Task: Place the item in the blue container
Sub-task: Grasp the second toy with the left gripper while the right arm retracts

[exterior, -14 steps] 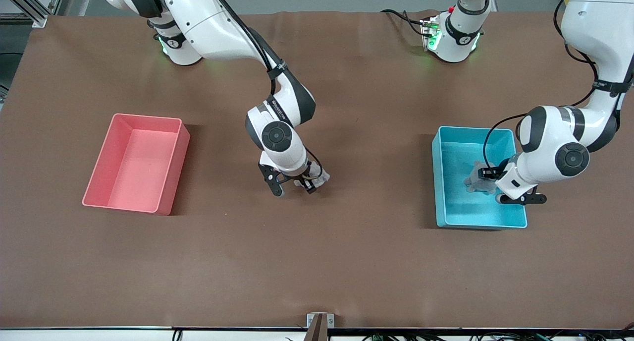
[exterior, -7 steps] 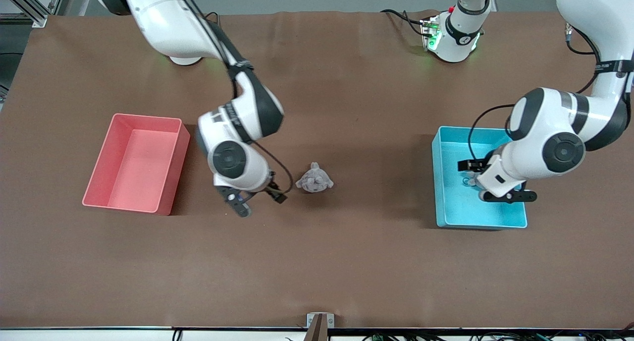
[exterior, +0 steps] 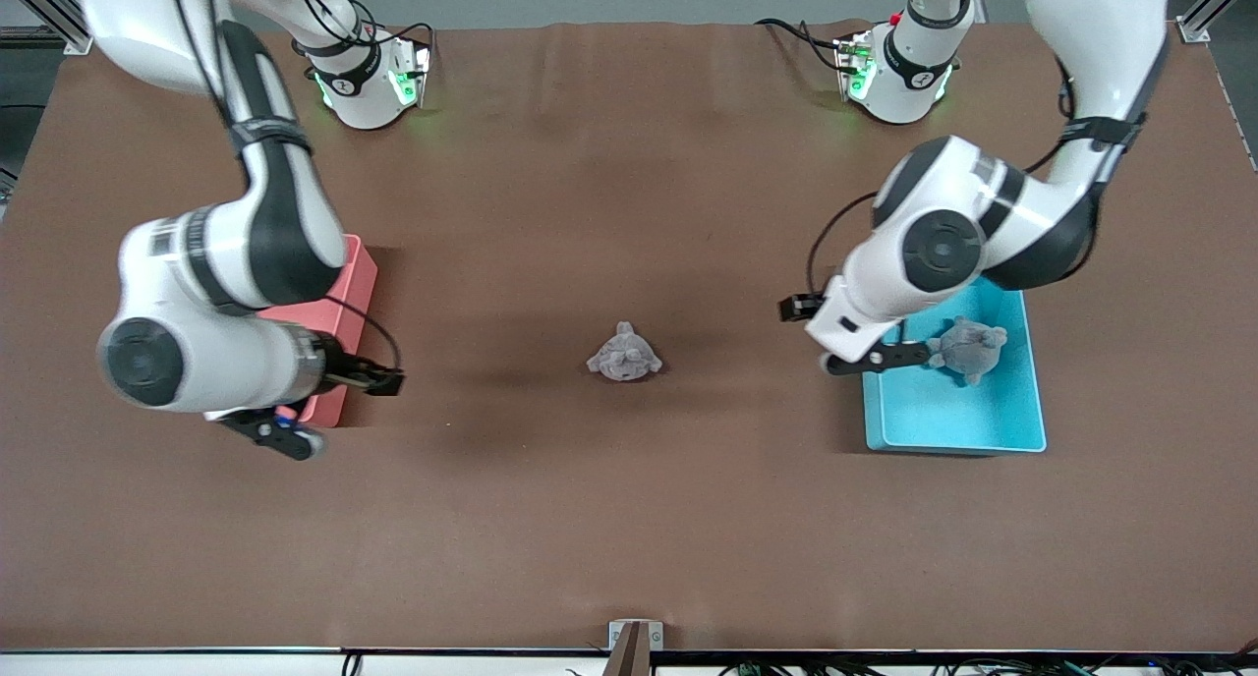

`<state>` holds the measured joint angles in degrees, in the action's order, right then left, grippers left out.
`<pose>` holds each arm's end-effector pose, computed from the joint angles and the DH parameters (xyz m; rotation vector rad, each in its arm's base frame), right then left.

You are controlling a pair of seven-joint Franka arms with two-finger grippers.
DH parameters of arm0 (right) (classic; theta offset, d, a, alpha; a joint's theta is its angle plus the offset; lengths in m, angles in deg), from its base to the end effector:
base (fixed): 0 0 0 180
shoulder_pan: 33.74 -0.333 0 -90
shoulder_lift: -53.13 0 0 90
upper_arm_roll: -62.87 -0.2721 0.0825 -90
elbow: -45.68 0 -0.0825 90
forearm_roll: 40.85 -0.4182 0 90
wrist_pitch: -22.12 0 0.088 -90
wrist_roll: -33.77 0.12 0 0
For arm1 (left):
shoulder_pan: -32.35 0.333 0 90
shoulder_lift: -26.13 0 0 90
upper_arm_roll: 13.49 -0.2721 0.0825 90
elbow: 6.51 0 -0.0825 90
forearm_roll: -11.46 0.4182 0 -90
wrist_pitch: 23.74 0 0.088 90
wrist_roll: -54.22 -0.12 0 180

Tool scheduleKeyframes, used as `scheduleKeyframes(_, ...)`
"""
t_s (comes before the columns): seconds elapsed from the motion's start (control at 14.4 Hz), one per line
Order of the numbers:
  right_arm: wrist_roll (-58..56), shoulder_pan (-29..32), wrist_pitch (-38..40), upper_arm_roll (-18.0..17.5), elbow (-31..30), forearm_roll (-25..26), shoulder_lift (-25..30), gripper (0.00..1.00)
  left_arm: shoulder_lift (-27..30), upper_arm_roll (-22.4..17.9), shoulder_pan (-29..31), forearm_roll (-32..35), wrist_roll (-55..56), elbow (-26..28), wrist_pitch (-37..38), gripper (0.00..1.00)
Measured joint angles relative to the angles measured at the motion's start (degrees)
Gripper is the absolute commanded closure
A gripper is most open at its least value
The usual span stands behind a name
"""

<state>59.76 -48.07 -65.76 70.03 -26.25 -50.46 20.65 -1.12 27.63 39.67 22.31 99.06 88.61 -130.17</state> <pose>0.6814 0.1216 0.3567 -3.0498 0.5180 0.4683 0.5684 -0.3228 0.3092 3.1116 0.2425 -0.3206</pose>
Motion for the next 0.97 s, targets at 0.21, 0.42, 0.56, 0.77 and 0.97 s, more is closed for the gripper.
scheduleKeyframes(0.21, -14.74, 6.66, 3.96, 0.05, -0.51, 4.70, 2.21, 0.00, -4.68, -0.04, -6.87, 0.00, 11.25, -2.89, -4.78, 0.00)
scheduleKeyframes(0.42, -24.42, 11.72, 6.38, 0.04, -0.88, 8.66, 4.46, 0.00, -8.61, -0.13, -11.11, 0.00, 17.23, -3.96, -13.08, 0.00)
scheduleKeyframes(0.56, -26.06, 13.91, 7.01, 0.00, -1.06, 8.76, 5.16, 0.00, -10.20, -0.27, -12.89, 0.00, 18.64, -4.14, -19.70, 0.00)
scheduleKeyframes(0.77, -26.31, 14.72, 6.99, -0.18, -1.30, 8.82, 5.19, 0.00, -11.41, -2.96, -16.72, 0.08, 19.23, -4.33, -28.74, 0.00)
scheduleKeyframes(0.97, -26.31, 14.56, 6.52, -0.81, -1.23, 9.08, 5.19, 0.00, -12.06, -11.20, -25.31, 0.14, 19.23, -4.48, -35.09, 0.00)
